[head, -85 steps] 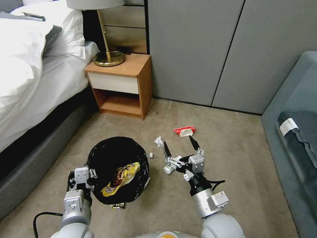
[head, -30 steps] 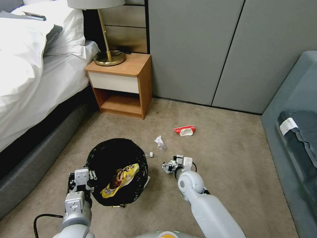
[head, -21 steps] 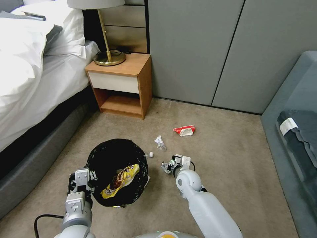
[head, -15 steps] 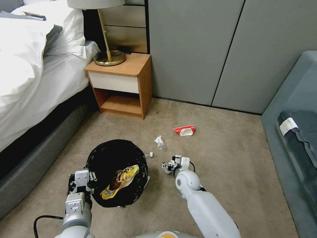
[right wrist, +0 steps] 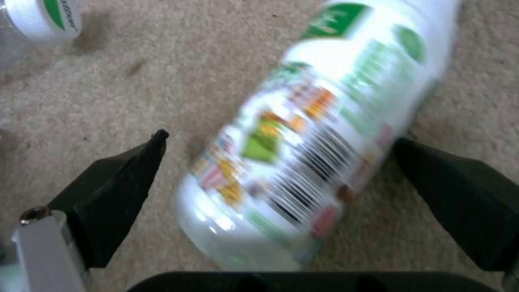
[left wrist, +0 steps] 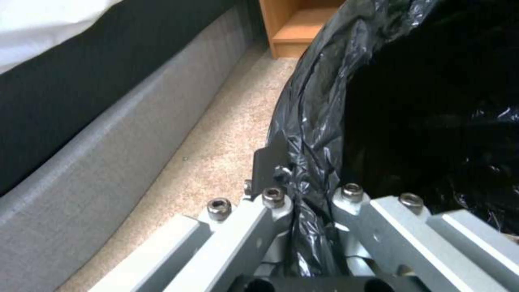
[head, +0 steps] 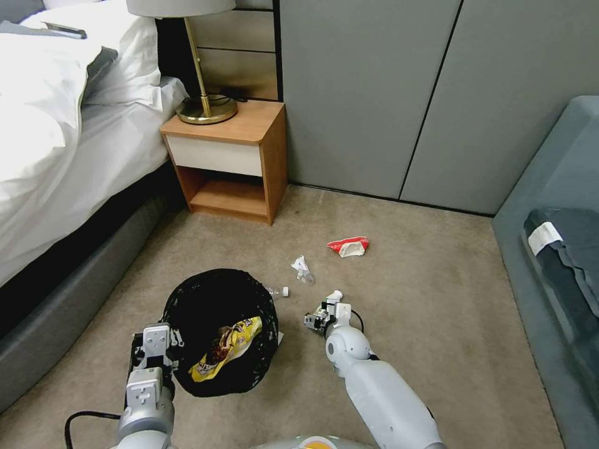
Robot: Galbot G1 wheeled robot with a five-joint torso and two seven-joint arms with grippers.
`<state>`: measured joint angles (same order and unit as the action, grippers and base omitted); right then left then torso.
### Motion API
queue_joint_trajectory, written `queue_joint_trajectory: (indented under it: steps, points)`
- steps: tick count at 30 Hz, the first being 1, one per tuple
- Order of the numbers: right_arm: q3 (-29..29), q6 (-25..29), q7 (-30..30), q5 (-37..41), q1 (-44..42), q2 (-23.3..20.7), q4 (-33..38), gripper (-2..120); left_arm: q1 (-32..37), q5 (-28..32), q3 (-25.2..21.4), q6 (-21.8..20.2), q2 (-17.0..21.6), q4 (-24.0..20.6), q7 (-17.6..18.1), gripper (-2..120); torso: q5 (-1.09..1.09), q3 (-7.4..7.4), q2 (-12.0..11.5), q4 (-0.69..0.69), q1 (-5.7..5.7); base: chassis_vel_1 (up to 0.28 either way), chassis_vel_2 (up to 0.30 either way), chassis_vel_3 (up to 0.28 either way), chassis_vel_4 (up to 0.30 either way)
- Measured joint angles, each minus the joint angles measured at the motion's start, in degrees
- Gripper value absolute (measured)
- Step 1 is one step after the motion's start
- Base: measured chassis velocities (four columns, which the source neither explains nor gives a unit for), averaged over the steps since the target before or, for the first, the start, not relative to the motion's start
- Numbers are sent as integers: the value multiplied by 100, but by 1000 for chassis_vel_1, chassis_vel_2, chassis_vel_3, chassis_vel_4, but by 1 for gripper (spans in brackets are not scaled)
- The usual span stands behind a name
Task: Pick up the trash bin, then pick up the garbage from the floor and place it into the trash bin.
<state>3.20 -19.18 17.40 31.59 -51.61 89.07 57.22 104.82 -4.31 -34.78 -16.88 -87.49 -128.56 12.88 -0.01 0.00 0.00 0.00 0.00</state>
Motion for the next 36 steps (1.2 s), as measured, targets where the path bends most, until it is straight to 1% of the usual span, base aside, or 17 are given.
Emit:
queue_joint_trajectory:
  steps: [10, 12, 13, 14, 18, 19, 21, 22, 23, 26, 27, 29, 30, 31, 32, 33, 36]
  points:
    - [44, 89, -41, -17, 91, -14, -79, 100, 10, -40, 26, 0, 12, 28, 1, 1, 1, 0, 0, 1, 0, 0, 0, 0, 0]
    - [57, 118, -41, -48, 91, -45, -100, 97, 13, -44, 30, 0, 18, 29, 1, 1, 1, 0, 0, 1, 0, 0, 0, 0, 0]
    - [64, 125, -41, -63, 88, -61, -100, 93, 17, -44, 30, 0, 23, 28, 1, 1, 1, 0, 0, 1, 0, 0, 0, 0, 0]
    - [64, 125, -41, -63, 88, -61, -100, 93, 17, -44, 30, 0, 23, 28, 1, 1, 1, 0, 0, 1, 0, 0, 0, 0, 0]
    - [90, 155, -35, -125, 58, -83, -98, 76, 28, -46, 30, 0, 29, 25, 2, 1, 0, -1, 0, 0, 0, 0, 0, 0, 0]
    - [90, 155, -35, -125, 58, -83, -98, 76, 28, -46, 30, 0, 29, 25, 2, 1, 0, -1, 0, 0, 0, 0, 0, 0, 0]
    - [105, 168, -22, -159, 46, -80, -98, 66, 30, -46, 31, 1, 32, 18, 2, 1, -3, -1, 1, -1, 0, 0, 0, 0, 0]
    - [110, 174, -19, -171, 43, -78, -101, 62, 30, -46, 31, 2, 34, 8, 2, 1, -2, -1, 1, -1, 0, 0, 0, 0, 0]
    - [110, 174, -19, -171, 43, -78, -101, 62, 30, -46, 31, 2, 34, 8, 2, 1, -2, -1, 1, -1, 0, 0, 0, 0, 0]
    - [119, 184, -1, -183, 33, -67, -106, 47, 31, -37, 21, 7, 41, -3, 2, 1, -4, -1, 1, -3, 0, 0, 0, 0, 0]
    - [119, 184, -1, -183, 33, -67, -106, 47, 31, -37, 21, 7, 41, -3, 2, 1, -4, -1, 1, -3, 0, 0, 0, 0, 0]
    - [120, 195, 1, -195, 24, -56, -109, 41, 29, -28, 17, 13, 43, -4, 2, 1, -1, -1, 1, -1, 0, 0, 0, 0, 0]
    - [120, 195, 1, -195, 24, -56, -109, 41, 29, -28, 17, 13, 43, -4, 2, 1, -1, -1, 1, -1, 0, 0, 0, 0, 0]
    - [121, 202, 0, -211, 18, -47, -109, 37, 26, -23, 17, 16, 43, -3, 2, 1, 2, -1, 1, 1, 0, 0, 0, 0, 0]
    - [126, 208, -3, -219, 17, -47, -108, 34, 20, -19, 17, 17, 43, -3, 1, 1, 1, -1, 1, 2, 0, 0, 0, 0, 0]
    - [126, 208, -3, -219, 17, -47, -108, 34, 20, -19, 17, 17, 43, -3, 1, 1, 1, -1, 1, 2, 0, 0, 0, 0, 0]
    - [143, 208, -11, -218, 25, -71, -98, 25, 14, -4, 13, 21, 47, -4, -2, 1, 3, -1, 1, 3, 0, 0, 0, 0, 0]
